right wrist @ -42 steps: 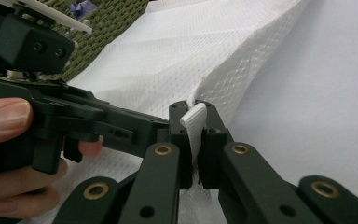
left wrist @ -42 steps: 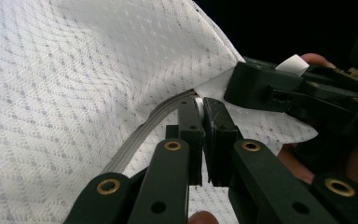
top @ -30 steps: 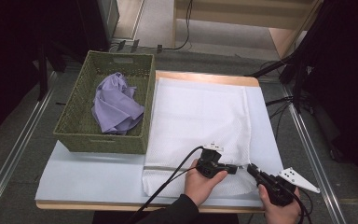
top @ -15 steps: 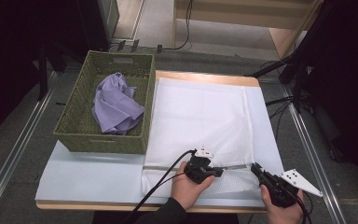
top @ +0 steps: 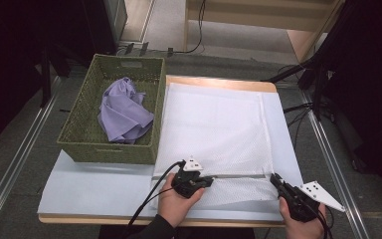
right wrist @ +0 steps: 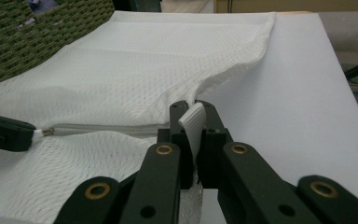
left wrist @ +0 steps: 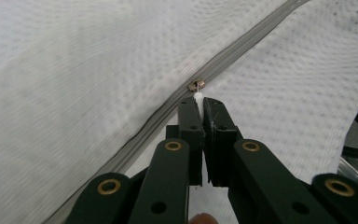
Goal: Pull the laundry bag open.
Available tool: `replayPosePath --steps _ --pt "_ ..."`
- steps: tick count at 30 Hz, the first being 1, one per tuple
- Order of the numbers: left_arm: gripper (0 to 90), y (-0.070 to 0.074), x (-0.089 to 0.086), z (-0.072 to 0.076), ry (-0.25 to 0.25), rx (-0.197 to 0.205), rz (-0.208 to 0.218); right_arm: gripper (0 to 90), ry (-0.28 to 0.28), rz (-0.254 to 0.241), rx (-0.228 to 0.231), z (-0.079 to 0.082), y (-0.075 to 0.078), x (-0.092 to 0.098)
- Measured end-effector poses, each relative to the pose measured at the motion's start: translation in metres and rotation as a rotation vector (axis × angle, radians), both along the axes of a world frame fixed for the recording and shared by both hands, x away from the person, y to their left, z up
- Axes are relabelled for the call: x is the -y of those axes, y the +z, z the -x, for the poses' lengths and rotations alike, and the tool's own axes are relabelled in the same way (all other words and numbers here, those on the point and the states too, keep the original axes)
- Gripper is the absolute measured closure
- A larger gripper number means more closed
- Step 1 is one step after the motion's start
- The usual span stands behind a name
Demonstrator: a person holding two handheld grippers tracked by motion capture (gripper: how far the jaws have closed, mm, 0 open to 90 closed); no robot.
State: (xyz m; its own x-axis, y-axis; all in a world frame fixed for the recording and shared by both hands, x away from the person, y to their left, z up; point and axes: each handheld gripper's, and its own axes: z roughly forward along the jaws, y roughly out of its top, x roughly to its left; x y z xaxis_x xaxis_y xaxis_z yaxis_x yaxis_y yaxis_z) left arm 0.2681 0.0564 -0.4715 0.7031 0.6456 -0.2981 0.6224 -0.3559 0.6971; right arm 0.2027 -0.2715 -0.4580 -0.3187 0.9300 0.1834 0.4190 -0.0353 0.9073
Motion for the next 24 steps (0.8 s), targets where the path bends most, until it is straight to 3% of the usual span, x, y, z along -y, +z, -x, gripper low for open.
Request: replayPosePath --steps 10,24 --pt "87.6 0.002 -0.045 0.011 0.063 0.062 -0.06 88.6 -0.017 0.011 -0.001 0.0 -0.001 0.003" --pt "87.6 0.0 -0.093 0.018 0.14 0.068 -0.076 88.6 -0.043 0.021 -0.005 -0.001 -0.002 0.008"
